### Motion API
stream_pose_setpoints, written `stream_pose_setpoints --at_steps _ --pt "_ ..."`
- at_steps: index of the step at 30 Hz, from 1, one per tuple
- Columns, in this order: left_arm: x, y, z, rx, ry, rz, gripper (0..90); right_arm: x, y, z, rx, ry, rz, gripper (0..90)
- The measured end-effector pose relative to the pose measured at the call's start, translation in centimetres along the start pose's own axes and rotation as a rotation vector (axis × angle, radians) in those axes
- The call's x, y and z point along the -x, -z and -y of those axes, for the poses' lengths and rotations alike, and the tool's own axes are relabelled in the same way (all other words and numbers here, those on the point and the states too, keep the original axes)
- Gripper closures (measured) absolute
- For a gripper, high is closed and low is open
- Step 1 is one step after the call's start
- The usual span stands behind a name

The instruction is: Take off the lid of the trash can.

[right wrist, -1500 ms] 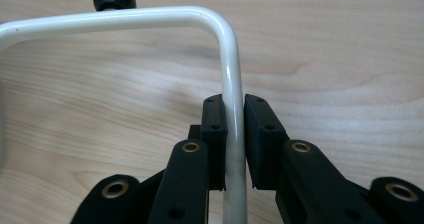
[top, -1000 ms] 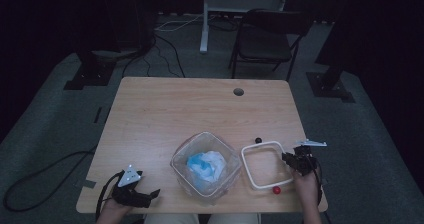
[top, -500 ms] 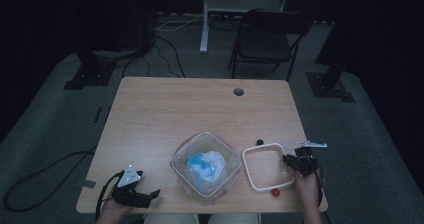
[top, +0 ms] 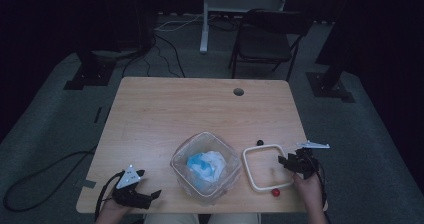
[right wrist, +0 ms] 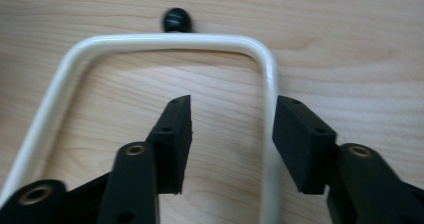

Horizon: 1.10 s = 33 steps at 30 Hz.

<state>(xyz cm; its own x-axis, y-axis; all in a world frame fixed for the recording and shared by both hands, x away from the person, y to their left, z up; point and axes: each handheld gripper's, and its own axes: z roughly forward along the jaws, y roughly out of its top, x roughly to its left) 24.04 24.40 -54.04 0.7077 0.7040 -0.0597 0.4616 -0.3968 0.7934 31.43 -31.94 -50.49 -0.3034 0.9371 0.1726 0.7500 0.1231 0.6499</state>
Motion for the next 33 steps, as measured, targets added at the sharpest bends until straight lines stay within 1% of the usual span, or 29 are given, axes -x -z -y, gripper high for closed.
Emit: stream_pose_setpoints --at_steps 2,4,6,8,9,10,11,12,13,15,16,17,19,20,21,23,24,26,28,29,31,33 --pt "-0.1 0.1 -0.1 0.009 -0.002 -0.016 1.2 -0.6 0.2 -0.3 0.011 0.023 -0.029 41.7" --pt "-0.3 0.3 -0.1 0.014 0.010 -0.018 1.2 -1.2 0.5 -0.5 0.023 0.047 -0.052 39.8" --pt "-0.4 0.5 -0.1 0.019 0.017 -0.023 1.2 -2.0 0.7 -0.9 0.032 0.063 -0.094 34.5" --pt "-0.5 0.5 -0.1 0.019 0.023 -0.018 1.2 -2.8 0.8 -1.1 0.027 0.071 -0.139 32.2" --pt "-0.5 0.6 -0.1 0.020 0.035 0.002 1.2 -2.8 0.8 -1.1 0.027 0.071 -0.139 32.2" --pt "-0.5 0.6 -0.2 0.009 0.044 0.027 1.2 -3.4 0.8 -1.3 0.016 0.088 -0.157 28.2" --pt "-0.5 0.6 -0.4 -0.029 0.069 0.064 1.2 -3.8 0.8 -1.4 0.005 0.102 -0.164 28.1" --pt "-0.5 0.6 -0.4 -0.029 0.069 0.064 1.2 -3.8 0.8 -1.4 0.005 0.102 -0.164 28.1" --pt "-0.4 0.5 -0.5 -0.040 0.079 0.075 1.2 -4.3 0.8 -1.6 0.006 0.113 -0.179 27.4" --pt "-0.2 0.5 -0.5 -0.030 0.069 0.088 1.2 -4.6 0.8 -1.7 0.016 0.108 -0.215 25.3" --pt "-0.1 0.5 -0.5 -0.011 0.050 0.076 1.2 -4.8 0.8 -1.8 0.023 0.105 -0.227 24.6" --pt "-0.1 0.6 -0.5 0.001 0.037 0.063 1.2 -4.9 0.8 -1.9 0.027 0.102 -0.237 21.3" --pt "-0.2 0.8 -0.7 0.010 0.044 0.052 1.2 -5.2 0.8 -2.0 0.035 0.110 -0.254 20.1" --pt "-0.4 0.9 -0.9 0.014 0.052 0.057 1.2 -5.5 0.9 -2.0 0.041 0.115 -0.267 17.2" --pt "-0.6 1.0 -1.1 0.008 0.060 0.061 1.2 -5.9 1.1 -2.1 0.051 0.127 -0.280 15.3" --pt "-0.7 1.3 -1.5 0.003 0.068 0.056 1.2 -6.5 1.4 -2.4 0.067 0.148 -0.298 15.3" --pt "-0.7 1.4 -1.9 0.003 0.083 0.066 1.2 -6.8 1.7 -2.5 0.077 0.155 -0.306 15.4" --pt "-0.6 1.5 -2.5 0.004 0.100 0.077 1.2 -7.4 2.1 -2.9 0.092 0.173 -0.317 15.4" --pt "-0.5 1.7 -3.1 0.016 0.093 0.083 1.2 -7.9 2.6 -3.3 0.106 0.178 -0.325 15.4" --pt "-0.5 1.7 -3.1 0.016 0.093 0.083 1.2 -7.9 2.6 -3.3 0.106 0.178 -0.325 15.4" --pt "-0.4 1.9 -4.2 0.031 0.084 0.080 1.2 -8.6 3.1 -3.8 0.116 0.194 -0.339 15.5" --pt "-0.4 1.9 -5.0 0.030 0.082 0.087 1.2 -9.2 3.3 -4.2 0.118 0.206 -0.349 15.4"
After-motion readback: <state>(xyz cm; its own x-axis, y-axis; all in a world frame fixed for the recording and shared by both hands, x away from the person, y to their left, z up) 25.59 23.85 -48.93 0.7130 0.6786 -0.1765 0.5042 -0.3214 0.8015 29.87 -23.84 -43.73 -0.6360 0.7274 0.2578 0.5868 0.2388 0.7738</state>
